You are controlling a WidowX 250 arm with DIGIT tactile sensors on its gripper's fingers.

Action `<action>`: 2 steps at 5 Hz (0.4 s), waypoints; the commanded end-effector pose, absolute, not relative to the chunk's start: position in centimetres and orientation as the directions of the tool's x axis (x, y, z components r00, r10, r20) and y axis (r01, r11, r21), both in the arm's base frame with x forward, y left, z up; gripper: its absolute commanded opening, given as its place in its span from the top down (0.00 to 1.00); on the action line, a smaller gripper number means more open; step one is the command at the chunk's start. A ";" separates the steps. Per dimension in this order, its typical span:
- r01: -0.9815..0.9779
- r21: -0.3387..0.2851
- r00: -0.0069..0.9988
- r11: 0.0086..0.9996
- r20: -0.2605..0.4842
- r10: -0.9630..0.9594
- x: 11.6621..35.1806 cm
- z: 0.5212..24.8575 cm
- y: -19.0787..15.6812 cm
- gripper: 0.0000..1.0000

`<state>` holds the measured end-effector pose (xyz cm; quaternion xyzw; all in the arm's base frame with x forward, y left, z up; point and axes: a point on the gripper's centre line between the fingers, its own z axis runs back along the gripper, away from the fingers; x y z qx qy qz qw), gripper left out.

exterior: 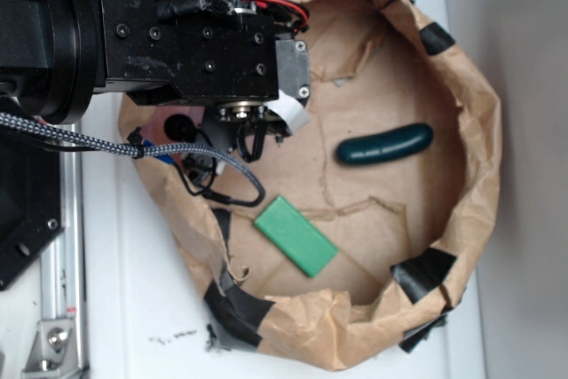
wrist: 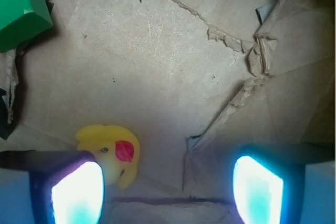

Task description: Grab the yellow duck.

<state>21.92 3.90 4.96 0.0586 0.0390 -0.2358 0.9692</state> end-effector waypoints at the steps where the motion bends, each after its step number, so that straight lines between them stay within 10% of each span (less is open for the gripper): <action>1: 0.475 0.114 0.879 0.873 -0.107 -0.464 22.5 4.0 3.6 0.00; 2: 0.496 0.117 0.866 0.860 -0.146 -0.479 22.0 1.8 3.2 0.00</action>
